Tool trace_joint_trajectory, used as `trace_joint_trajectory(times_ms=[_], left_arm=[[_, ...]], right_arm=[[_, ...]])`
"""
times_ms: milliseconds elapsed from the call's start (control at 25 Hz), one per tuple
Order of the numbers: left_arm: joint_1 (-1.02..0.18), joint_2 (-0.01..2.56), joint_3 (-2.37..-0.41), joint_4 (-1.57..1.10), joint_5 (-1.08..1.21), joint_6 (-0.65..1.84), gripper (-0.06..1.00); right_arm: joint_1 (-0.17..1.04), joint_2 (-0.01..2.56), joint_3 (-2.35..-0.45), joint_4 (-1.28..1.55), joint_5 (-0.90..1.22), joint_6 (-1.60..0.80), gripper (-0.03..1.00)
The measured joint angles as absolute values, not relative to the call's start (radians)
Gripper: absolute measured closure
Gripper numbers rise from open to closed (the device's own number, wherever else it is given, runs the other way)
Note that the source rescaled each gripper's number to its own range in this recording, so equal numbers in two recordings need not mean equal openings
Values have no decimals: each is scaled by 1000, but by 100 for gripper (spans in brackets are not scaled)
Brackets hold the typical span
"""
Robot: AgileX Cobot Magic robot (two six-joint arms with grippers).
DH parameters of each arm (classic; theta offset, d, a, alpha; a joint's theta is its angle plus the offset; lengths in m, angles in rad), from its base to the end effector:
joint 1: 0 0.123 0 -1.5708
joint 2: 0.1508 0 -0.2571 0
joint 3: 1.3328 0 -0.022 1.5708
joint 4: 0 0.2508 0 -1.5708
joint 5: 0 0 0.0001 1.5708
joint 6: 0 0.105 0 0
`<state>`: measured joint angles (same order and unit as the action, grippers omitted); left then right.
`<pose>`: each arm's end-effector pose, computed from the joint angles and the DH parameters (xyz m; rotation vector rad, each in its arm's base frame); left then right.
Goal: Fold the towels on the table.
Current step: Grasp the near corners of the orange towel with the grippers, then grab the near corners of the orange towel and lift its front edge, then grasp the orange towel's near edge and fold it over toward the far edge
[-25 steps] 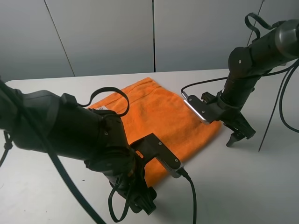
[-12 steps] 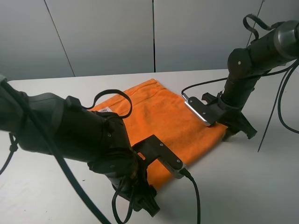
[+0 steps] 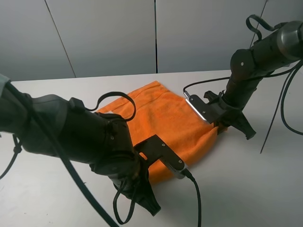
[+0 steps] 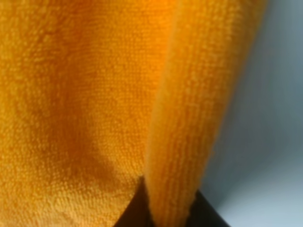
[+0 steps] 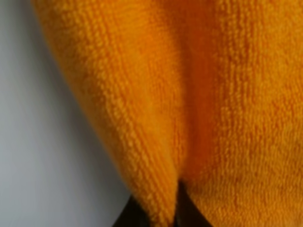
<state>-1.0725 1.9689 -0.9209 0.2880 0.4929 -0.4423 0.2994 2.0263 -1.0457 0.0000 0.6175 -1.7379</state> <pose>0.1604 -0.2653 0.0462 1.2532 2.6745 0.0440 0.3125 0.0965 0.0478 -2.6359 1.6239 -0.0611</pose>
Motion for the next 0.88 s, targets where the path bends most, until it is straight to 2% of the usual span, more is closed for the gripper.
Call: trace_joint_trajectory(times_ms=[280, 520, 880], left_arm=[[-1066, 1981, -921, 505, 611, -374, 94], [-995, 1952, -917, 417, 636, -174, 94], [-858, 1722, -912, 362, 727, 74, 94]], right_arm=[[299, 2011, -1044, 72, 706, -1668, 96], [299, 1936, -1038, 192, 766, -1647, 96], [299, 1872, -1038, 304, 830, -1486, 96]])
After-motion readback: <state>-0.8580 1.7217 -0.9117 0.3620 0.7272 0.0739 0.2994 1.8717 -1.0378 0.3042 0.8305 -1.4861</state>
